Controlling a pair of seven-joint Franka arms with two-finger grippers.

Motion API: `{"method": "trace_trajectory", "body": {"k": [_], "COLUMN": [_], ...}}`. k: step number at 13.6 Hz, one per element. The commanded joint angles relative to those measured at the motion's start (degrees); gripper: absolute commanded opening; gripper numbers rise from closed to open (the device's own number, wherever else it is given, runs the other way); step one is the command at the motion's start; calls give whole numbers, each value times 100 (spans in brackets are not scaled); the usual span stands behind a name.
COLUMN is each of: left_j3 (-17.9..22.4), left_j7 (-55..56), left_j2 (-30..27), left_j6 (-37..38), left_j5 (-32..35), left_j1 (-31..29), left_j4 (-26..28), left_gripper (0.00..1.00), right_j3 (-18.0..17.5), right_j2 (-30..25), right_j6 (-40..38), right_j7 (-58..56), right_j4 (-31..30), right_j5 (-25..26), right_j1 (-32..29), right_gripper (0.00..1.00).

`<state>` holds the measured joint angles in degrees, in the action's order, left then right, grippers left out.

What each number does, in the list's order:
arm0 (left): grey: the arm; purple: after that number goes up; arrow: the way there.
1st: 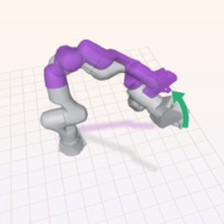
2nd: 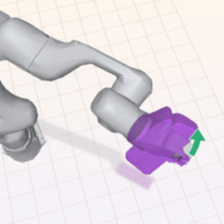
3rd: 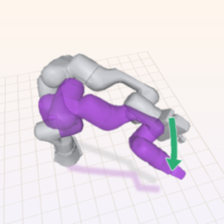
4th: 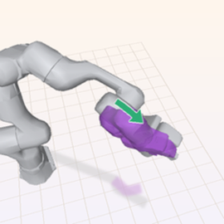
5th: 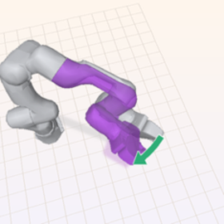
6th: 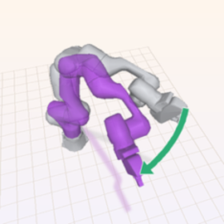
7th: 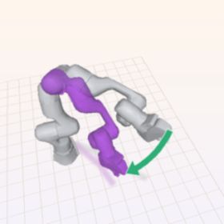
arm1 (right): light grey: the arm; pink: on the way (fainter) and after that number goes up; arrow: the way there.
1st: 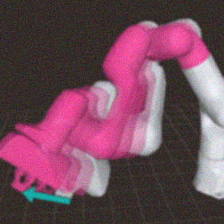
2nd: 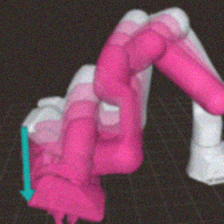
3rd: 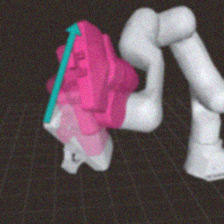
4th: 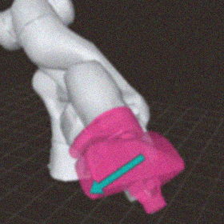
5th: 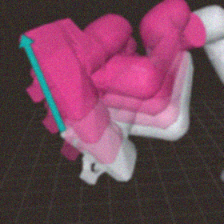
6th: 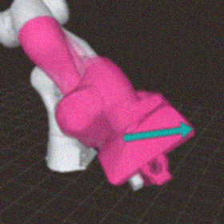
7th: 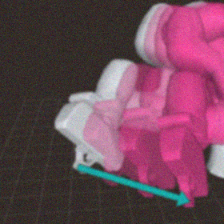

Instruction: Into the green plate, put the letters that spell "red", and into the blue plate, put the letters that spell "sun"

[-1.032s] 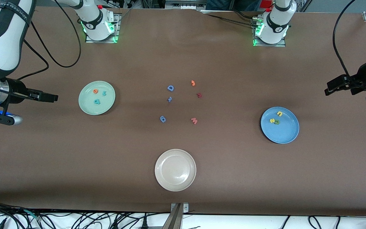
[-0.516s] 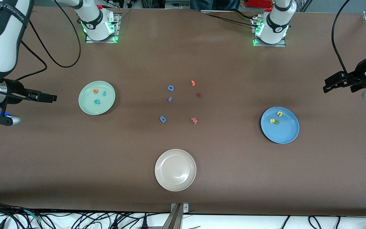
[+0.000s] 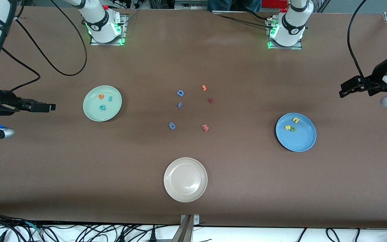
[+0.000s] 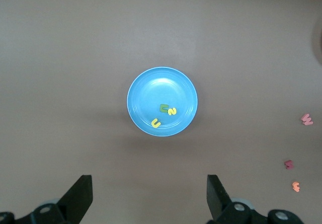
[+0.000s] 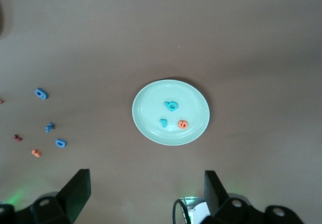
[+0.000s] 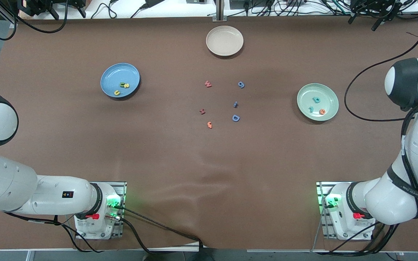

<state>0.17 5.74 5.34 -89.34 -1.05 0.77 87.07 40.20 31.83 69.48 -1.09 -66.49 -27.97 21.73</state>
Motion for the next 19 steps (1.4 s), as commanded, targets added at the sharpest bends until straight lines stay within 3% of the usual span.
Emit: {"method": "trace_trajectory", "body": {"k": [1, 4, 8, 14, 19], "left_j3": [-25, -25, -25, -34, -34], "left_j7": [85, 85, 85, 76, 76], "left_j2": [-7, 2, 2, 2, 2], "left_j6": [84, 84, 84, 92, 92], "left_j5": [114, 105, 105, 105, 105], "left_j1": [28, 28, 37, 37, 46], "left_j4": [-41, -41, -41, -41, -41], "left_gripper": [100, 100, 100, 100, 100], "right_j3": [-835, -2284, -3473, -3493, -3493], "right_j2": [-124, -361, -686, -1898, -1882], "right_j6": [-180, -136, 416, 2207, 2650], "right_j7": [-23, -23, -41, -50, -67], "right_j4": [241, 250, -12, -2093, -2123], "right_j5": [343, 1334, 2742, 2805, 2823], "right_j1": [-694, -1538, -1961, -1927, -1918], "right_gripper": [100, 100, 98, 98, 99]}}
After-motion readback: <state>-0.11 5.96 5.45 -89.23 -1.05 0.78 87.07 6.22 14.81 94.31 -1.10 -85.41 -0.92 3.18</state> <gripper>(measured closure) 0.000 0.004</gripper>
